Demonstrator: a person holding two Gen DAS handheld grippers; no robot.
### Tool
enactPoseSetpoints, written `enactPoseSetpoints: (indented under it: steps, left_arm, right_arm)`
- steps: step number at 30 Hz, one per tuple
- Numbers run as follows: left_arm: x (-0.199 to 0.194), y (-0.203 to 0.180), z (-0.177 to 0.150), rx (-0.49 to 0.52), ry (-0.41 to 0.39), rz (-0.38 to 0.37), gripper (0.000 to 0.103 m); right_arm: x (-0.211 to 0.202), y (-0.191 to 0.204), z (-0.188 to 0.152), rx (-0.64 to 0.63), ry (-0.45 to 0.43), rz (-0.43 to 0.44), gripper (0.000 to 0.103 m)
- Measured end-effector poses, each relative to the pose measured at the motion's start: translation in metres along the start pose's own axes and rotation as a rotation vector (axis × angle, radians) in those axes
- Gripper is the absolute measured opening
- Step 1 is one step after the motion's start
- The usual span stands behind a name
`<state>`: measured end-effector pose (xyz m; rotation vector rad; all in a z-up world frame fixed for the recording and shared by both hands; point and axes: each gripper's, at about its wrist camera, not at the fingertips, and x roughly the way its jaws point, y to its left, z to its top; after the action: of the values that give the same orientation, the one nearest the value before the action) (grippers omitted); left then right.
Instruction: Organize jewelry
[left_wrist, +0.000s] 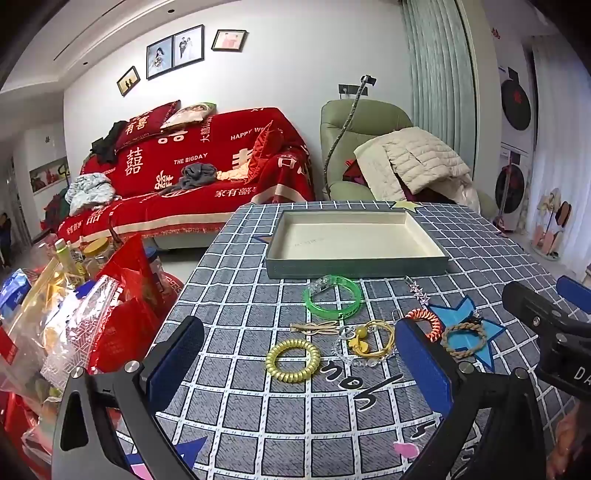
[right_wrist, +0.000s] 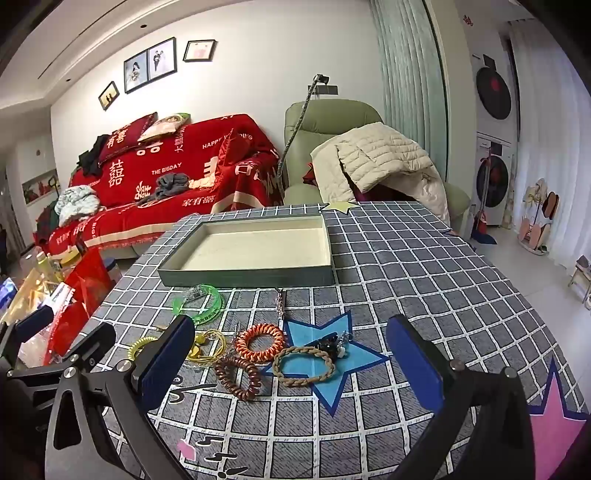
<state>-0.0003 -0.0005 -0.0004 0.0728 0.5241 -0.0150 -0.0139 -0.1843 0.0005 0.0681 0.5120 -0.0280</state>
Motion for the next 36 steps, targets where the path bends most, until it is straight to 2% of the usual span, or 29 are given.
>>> enactPoseSetpoints:
  steps: [4,5,8,36]
  left_arm:
    - [0.000,-0.005,-0.002,0.004,0.013,0.012,0.103]
    - [0.003,-0.001,-0.001,-0.029,0.023,-0.005,0.103]
    - [0.002,0.003,-0.004,-0.036,0.010,-0.014,0.103]
    - [0.006,0.013,-0.003,-0.041,0.024,-0.005,0.103]
  right_arm:
    - [-0.001,-0.001,-0.001,0.007,-0.008,0.000,0.103]
    - [-0.002,-0.001,-0.001,0.008,-0.008,-0.001,0.103]
    - [-0.004,-0.004,-0.003,0.013,-0.003,-0.007,0.103]
    - [0.002,-0.006,-0.003,0.022,0.013,-0.016,0.103]
